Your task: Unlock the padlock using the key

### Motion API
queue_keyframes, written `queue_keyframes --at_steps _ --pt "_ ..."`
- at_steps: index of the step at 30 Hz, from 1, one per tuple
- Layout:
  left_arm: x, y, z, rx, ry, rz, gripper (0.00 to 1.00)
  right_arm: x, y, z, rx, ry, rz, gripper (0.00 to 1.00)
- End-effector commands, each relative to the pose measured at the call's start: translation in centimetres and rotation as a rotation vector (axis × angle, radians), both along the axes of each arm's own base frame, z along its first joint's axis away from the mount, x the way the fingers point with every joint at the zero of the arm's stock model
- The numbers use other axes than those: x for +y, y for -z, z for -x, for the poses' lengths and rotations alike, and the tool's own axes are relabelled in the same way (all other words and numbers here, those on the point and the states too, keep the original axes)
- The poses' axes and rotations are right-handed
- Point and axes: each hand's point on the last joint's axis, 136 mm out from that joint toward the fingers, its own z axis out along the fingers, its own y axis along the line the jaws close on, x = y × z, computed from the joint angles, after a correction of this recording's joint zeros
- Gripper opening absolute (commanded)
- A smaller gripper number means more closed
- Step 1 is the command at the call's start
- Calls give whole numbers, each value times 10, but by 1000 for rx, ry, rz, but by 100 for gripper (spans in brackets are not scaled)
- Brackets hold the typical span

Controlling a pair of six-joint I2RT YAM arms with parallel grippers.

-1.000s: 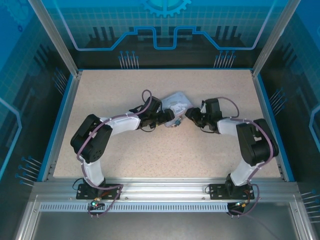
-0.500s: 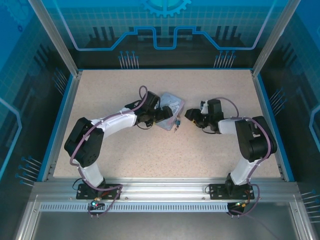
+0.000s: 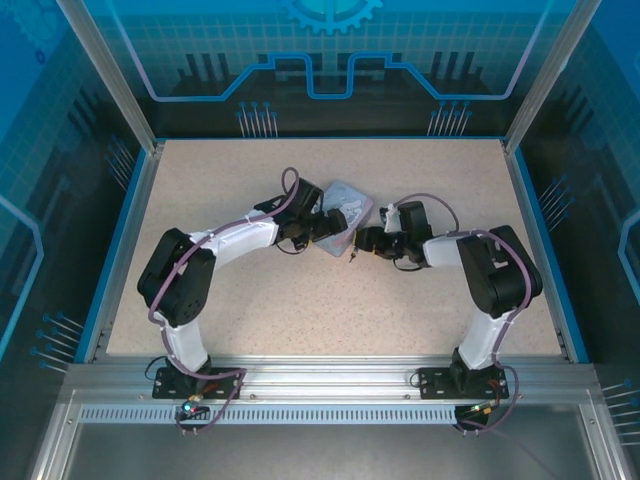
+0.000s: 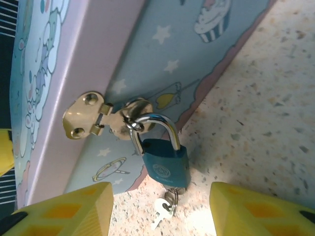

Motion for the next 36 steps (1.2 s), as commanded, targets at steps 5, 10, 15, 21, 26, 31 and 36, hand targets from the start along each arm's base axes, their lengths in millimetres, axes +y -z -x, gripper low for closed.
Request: queue_keyframes --at_steps 5,10,15,21,26,31,36 --pt "3 -15 1 -8 6 4 92 8 26 5 30 -44 52 50" --pt "6 -17 2 -10 -7 9 92 7 30 6 40 -39 55 41" --pt "6 -14 0 -4 -9 6 92 6 30 6 42 -36 61 25" --pt "12 -8 -4 -1 -13 -50 92 5 28 5 50 -22 51 13" --pt "29 2 -7 5 -23 -182 92 4 24 4 64 0 22 5" --pt "37 18 -7 24 -14 -286 92 0 21 3 86 46 -26 2" --pt "41 32 -6 38 4 -382 92 -3 17 3 106 87 -79 0"
